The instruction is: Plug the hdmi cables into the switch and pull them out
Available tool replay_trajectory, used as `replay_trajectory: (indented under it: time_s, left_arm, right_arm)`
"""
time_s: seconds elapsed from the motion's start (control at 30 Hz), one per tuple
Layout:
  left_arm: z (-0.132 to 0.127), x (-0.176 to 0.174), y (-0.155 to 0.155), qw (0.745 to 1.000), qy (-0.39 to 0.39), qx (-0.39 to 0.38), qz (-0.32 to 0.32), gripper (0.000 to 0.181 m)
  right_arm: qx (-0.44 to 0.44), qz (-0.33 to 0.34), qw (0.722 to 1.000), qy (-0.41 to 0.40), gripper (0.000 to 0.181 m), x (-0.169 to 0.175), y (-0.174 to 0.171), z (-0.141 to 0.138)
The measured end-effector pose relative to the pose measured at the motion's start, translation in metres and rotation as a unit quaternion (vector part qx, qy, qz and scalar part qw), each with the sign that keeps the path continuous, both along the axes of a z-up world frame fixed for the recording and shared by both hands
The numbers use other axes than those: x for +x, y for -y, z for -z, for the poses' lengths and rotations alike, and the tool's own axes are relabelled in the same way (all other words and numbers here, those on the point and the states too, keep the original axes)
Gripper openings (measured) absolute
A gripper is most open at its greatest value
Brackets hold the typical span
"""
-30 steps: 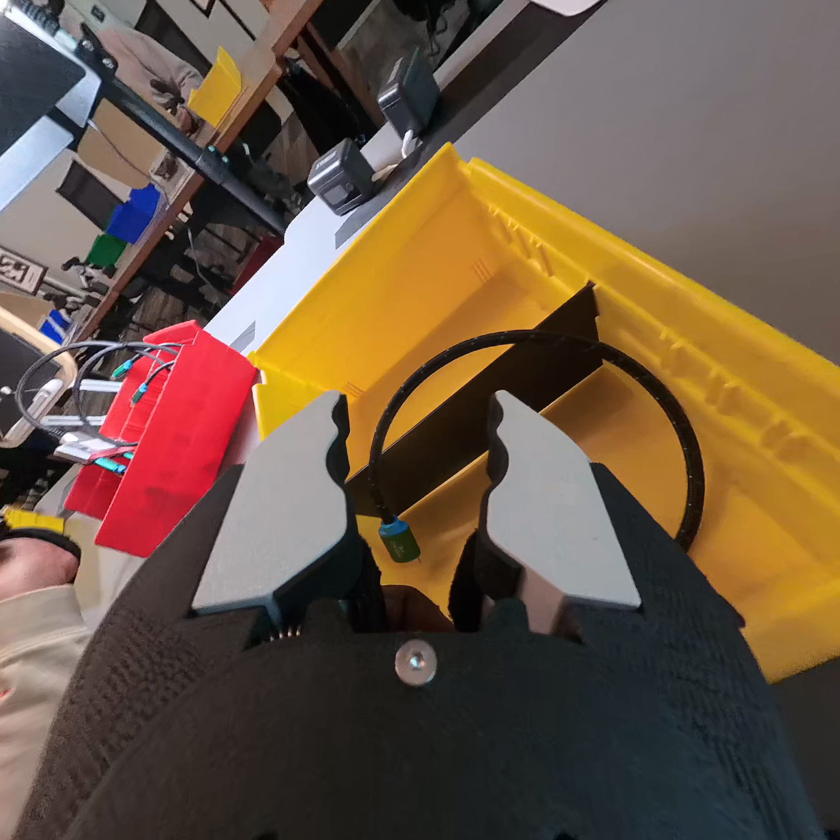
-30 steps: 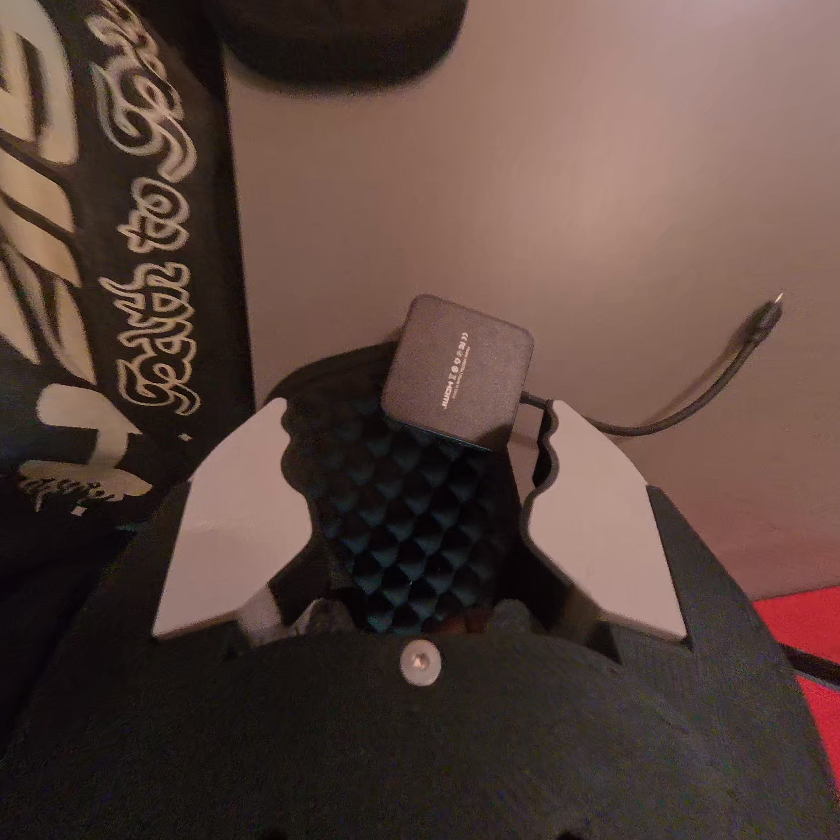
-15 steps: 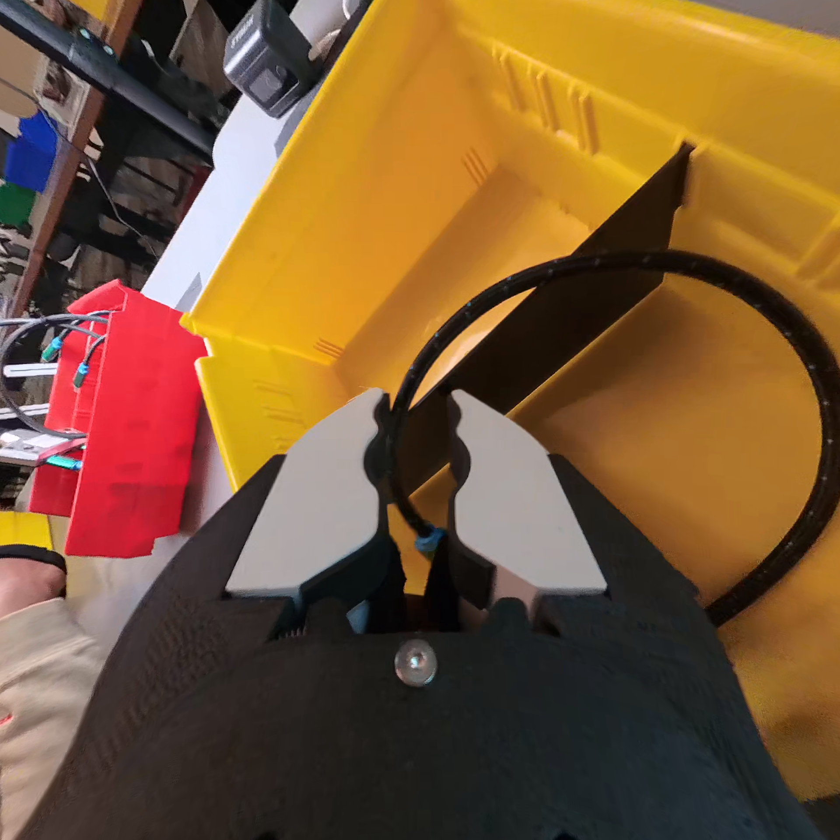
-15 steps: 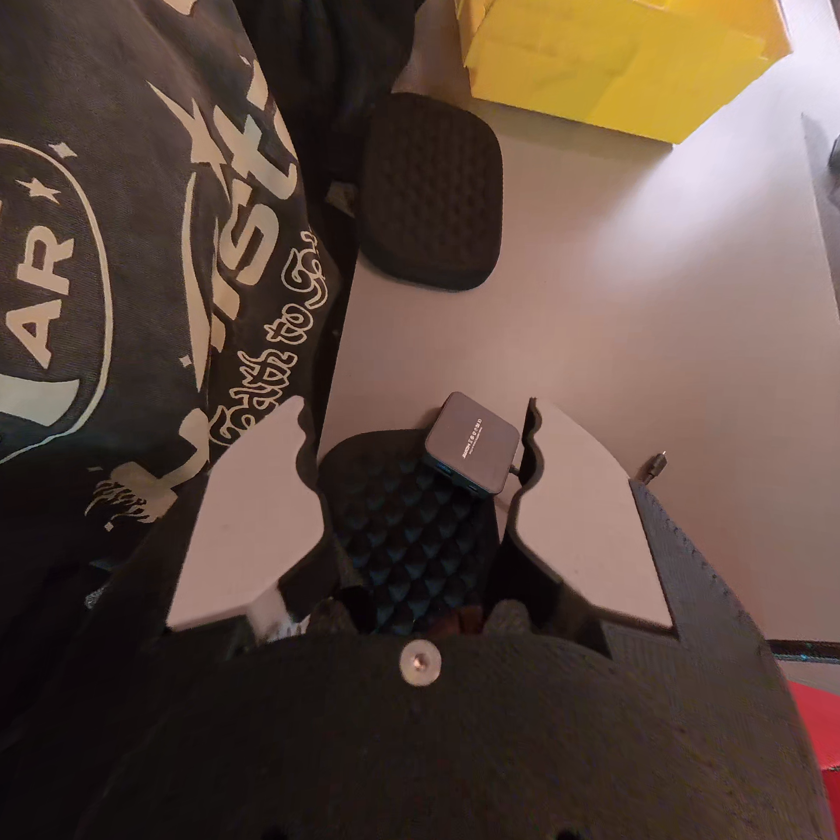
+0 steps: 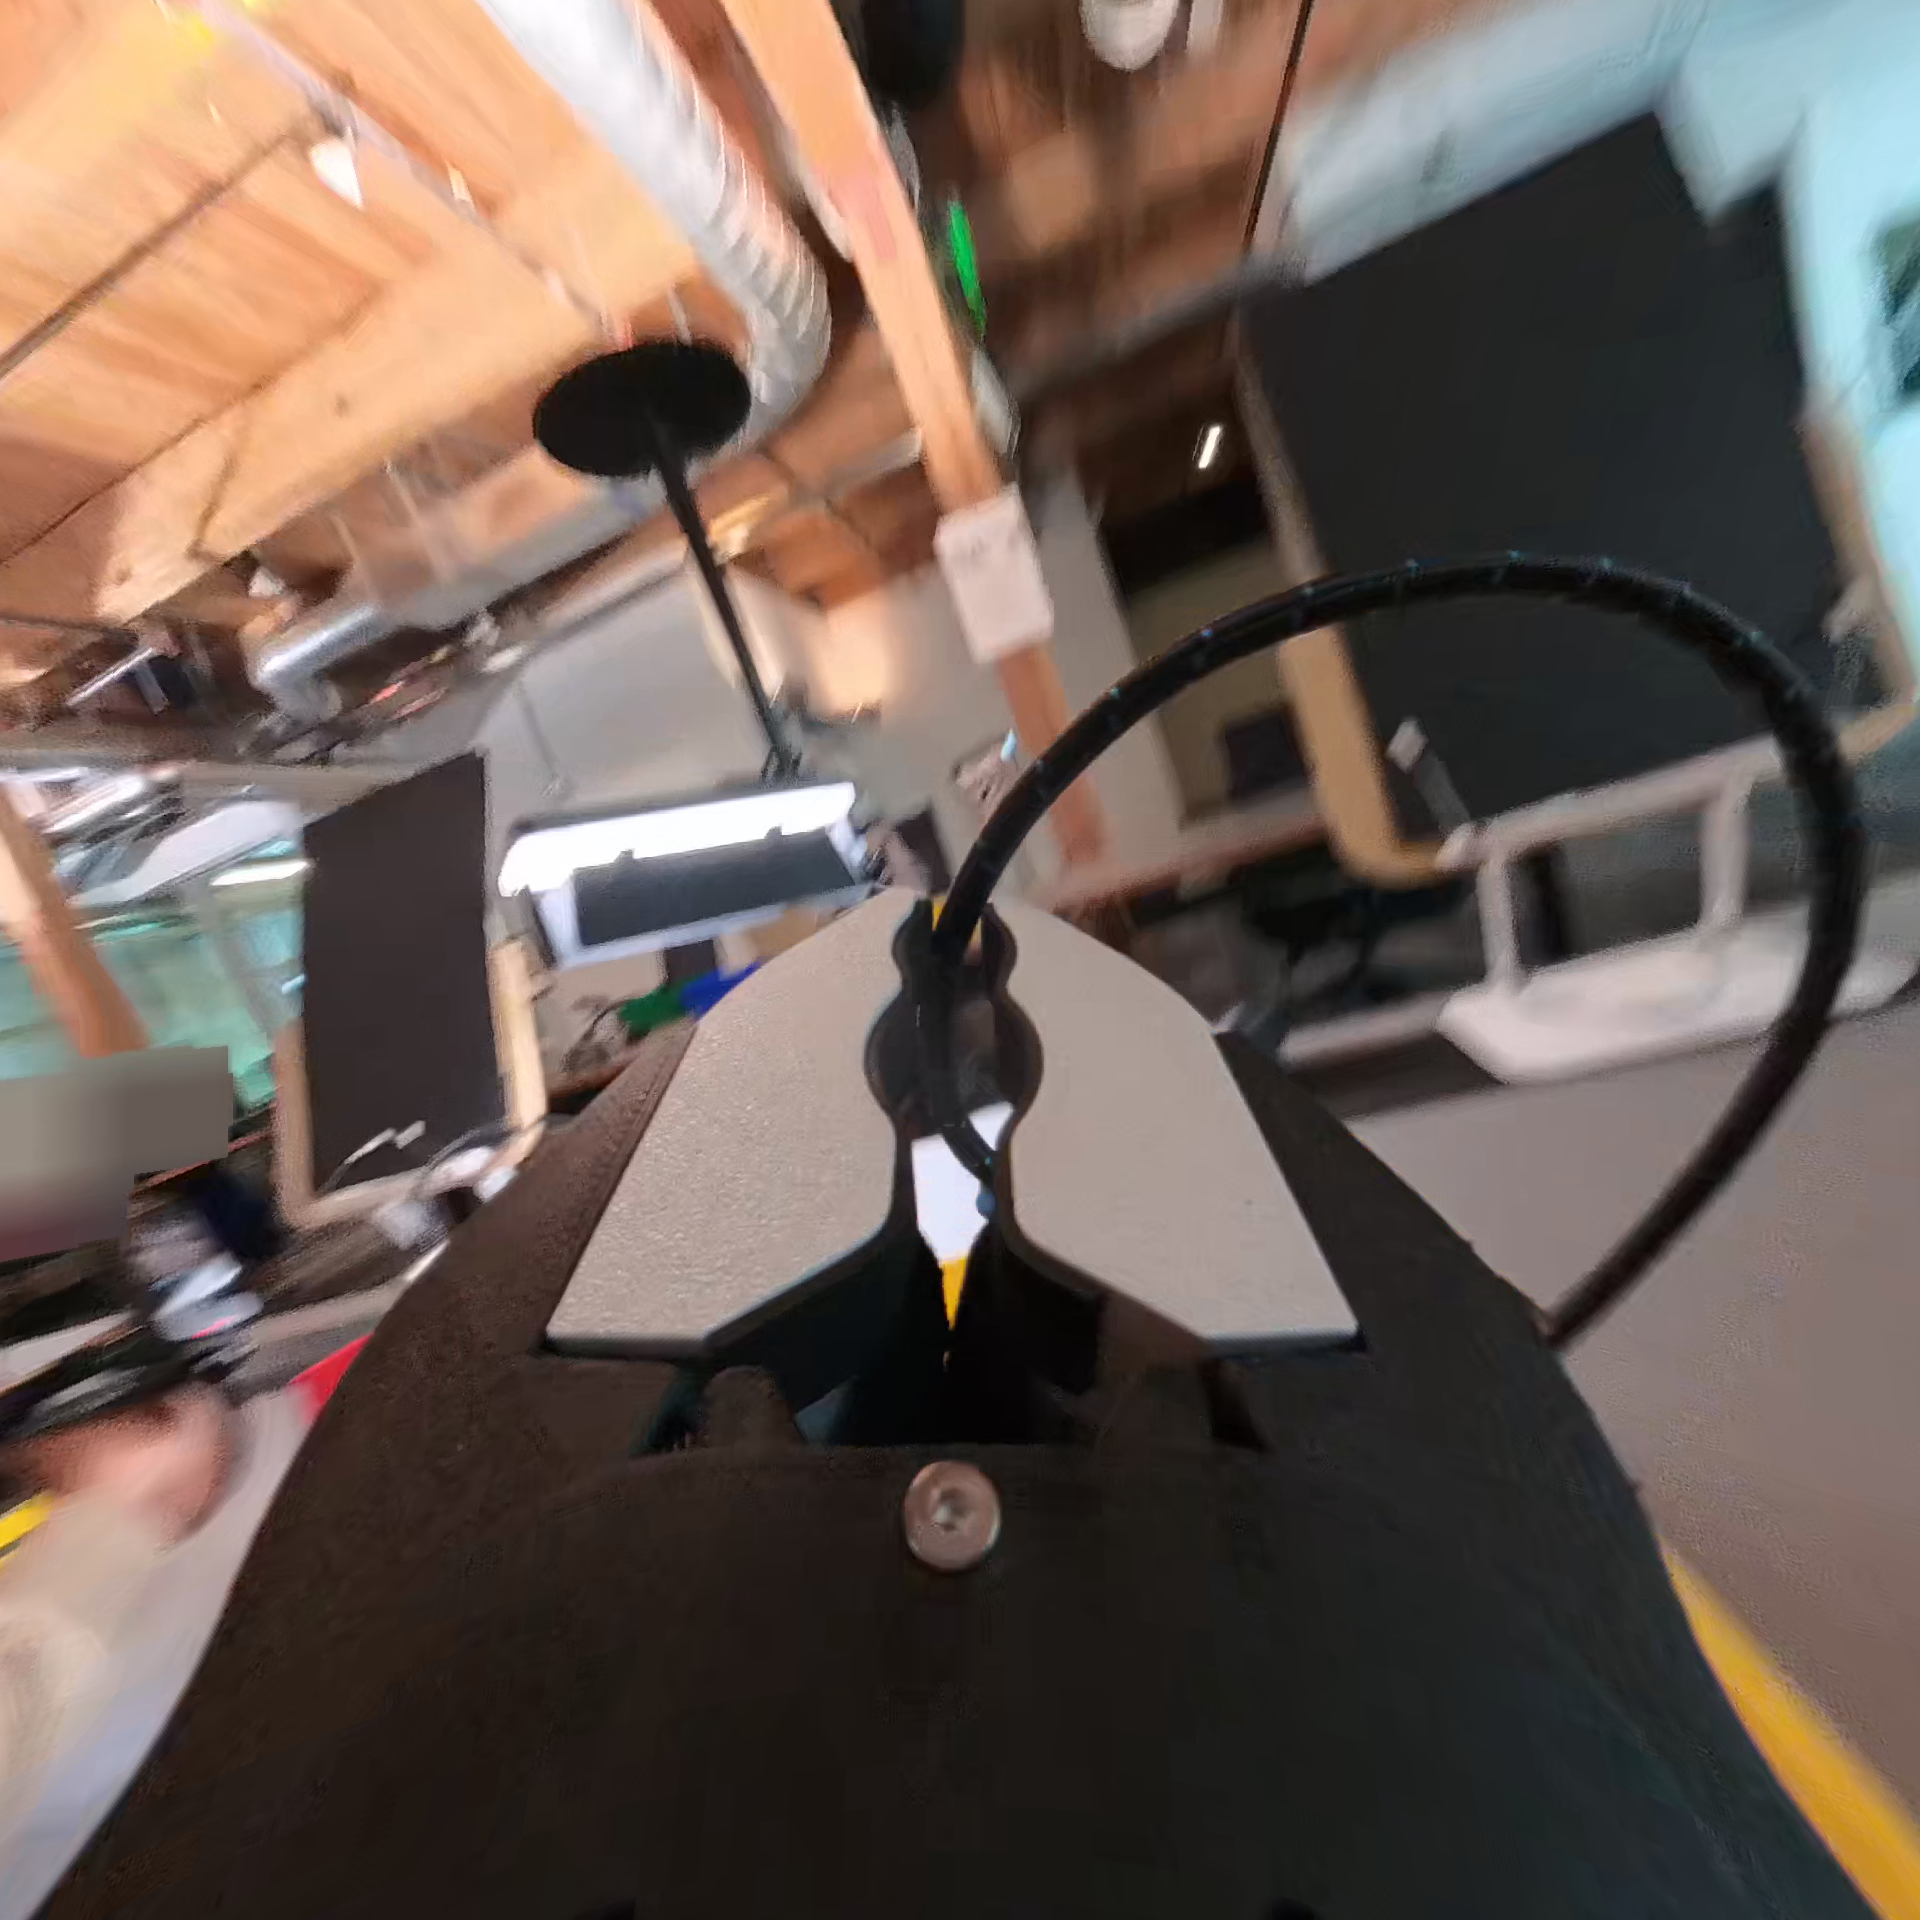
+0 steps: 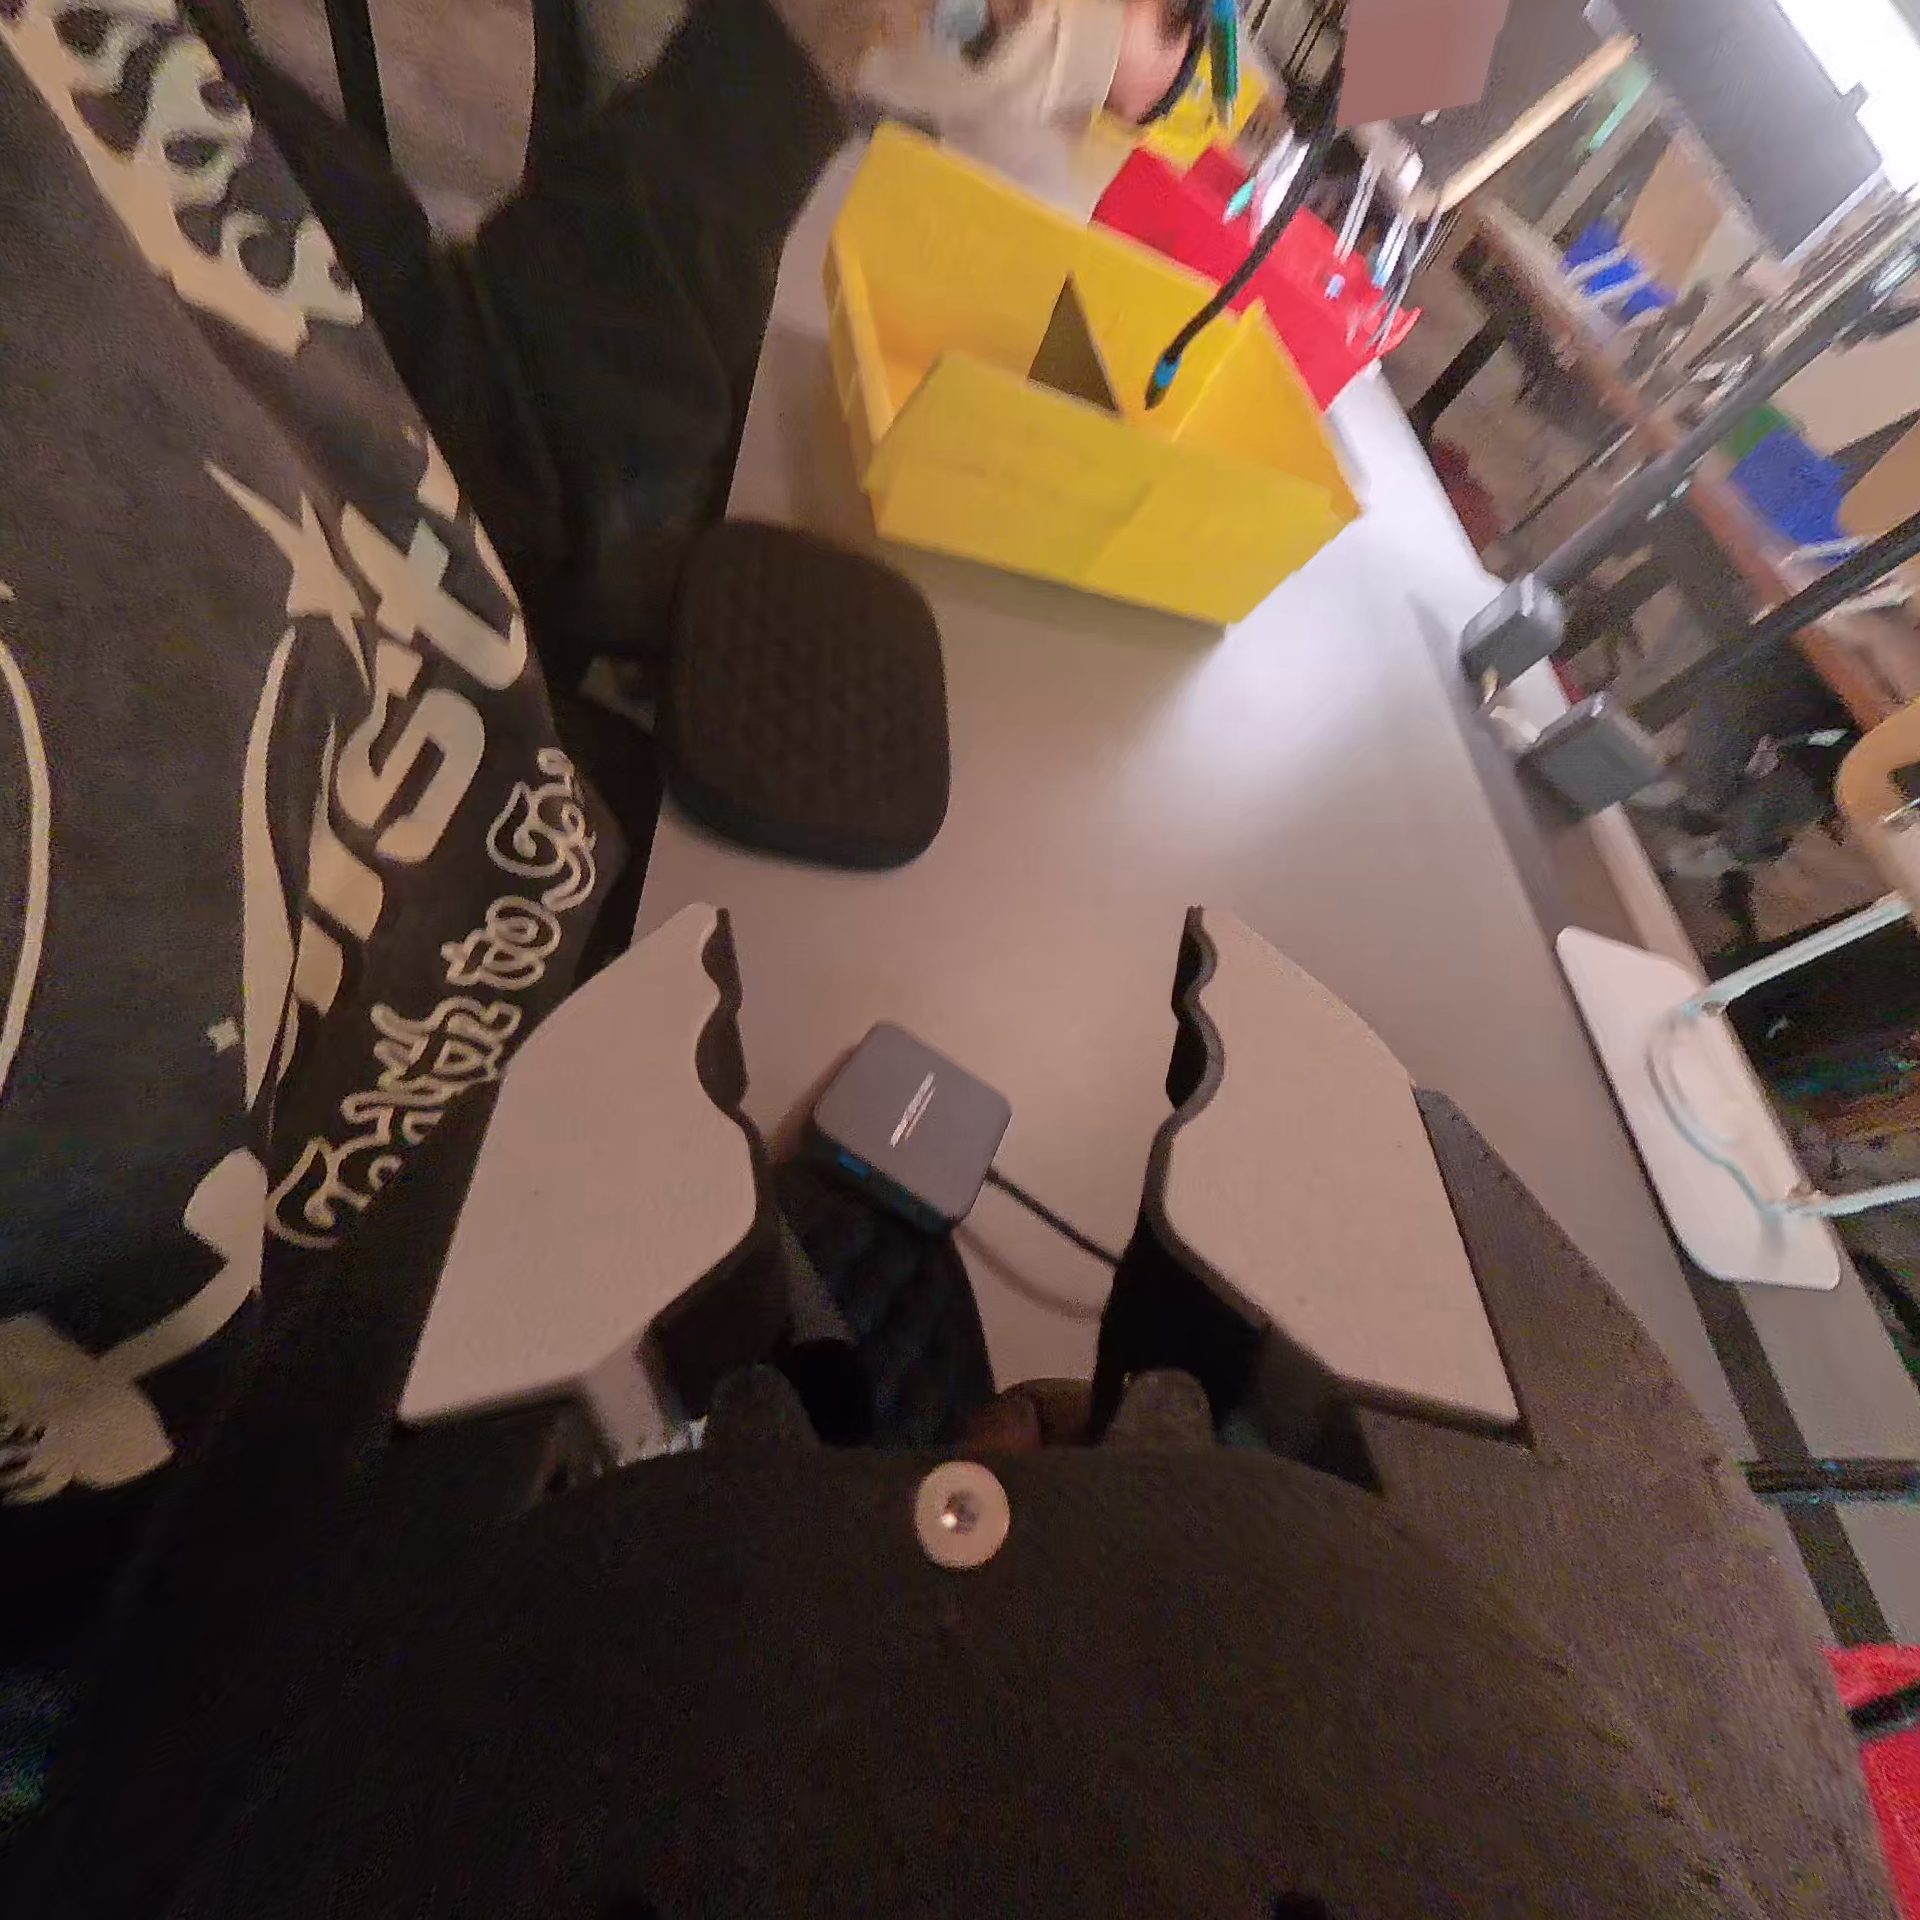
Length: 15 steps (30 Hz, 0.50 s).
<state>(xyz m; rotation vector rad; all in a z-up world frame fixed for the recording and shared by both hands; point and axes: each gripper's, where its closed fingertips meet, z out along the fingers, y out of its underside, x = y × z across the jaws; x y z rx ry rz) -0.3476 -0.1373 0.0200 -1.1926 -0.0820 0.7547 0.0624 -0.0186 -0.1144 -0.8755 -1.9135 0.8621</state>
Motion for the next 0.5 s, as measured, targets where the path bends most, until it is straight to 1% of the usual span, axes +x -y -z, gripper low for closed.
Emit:
replay_trajectory:
  time_s: [0.03,0.1,0.13,0.17,0.2,0.23,0.3,0.37,0.4,0.43,0.47,0.5]
  left_arm:
    - [-0.011,0.014,-0.003,0.998,0.004,0.046,0.045,0.008]
    - [-0.030,0.046,-0.009,0.980,0.017,0.128,0.153,0.010]
    - [-0.037,0.064,-0.012,0.964,0.021,0.160,0.212,0.009]
    - [-0.043,0.082,-0.014,0.942,0.028,0.191,0.273,0.008]
    - [-0.048,0.099,-0.016,0.915,0.043,0.219,0.335,0.011]
    - [-0.052,0.115,-0.017,0.883,0.065,0.243,0.396,0.009]
    - [-0.058,0.144,-0.019,0.809,0.104,0.277,0.508,0.007]
    - [-0.059,0.167,-0.025,0.741,0.154,0.296,0.583,0.006]
    - [-0.058,0.179,-0.029,0.711,0.177,0.303,0.610,0.005]
    - [-0.056,0.191,-0.034,0.681,0.198,0.311,0.633,0.005]
    - [-0.053,0.201,-0.039,0.653,0.222,0.318,0.651,0.005]
    - [-0.048,0.212,-0.046,0.630,0.248,0.320,0.663,0.006]
  right_arm:
    - [-0.005,-0.001,1.000,-0.020,0.081,-0.002,0.001,-0.006]
    - [-0.018,-0.003,0.998,-0.065,0.078,-0.008,0.002,-0.018]
    - [-0.029,-0.006,0.995,-0.091,0.077,-0.012,0.004,-0.025]
    - [-0.043,-0.010,0.992,-0.122,0.075,-0.015,0.005,-0.033]
    - [-0.055,-0.013,0.986,-0.155,0.072,-0.019,0.005,-0.040]
    - [-0.062,-0.013,0.980,-0.188,0.070,-0.022,0.005,-0.047]
    - [-0.054,-0.006,0.967,-0.249,0.068,-0.029,0.003,-0.056]
    - [-0.039,0.016,0.943,-0.331,0.073,-0.035,0.001,-0.069]
    - [-0.033,0.039,0.919,-0.390,0.077,-0.036,-0.001,-0.079]
    - [-0.022,0.060,0.888,-0.455,0.079,-0.032,0.000,-0.090]
    - [-0.006,0.063,0.857,-0.511,0.077,-0.026,0.007,-0.096]
    - [0.022,0.054,0.839,-0.541,0.076,-0.023,0.019,-0.097]
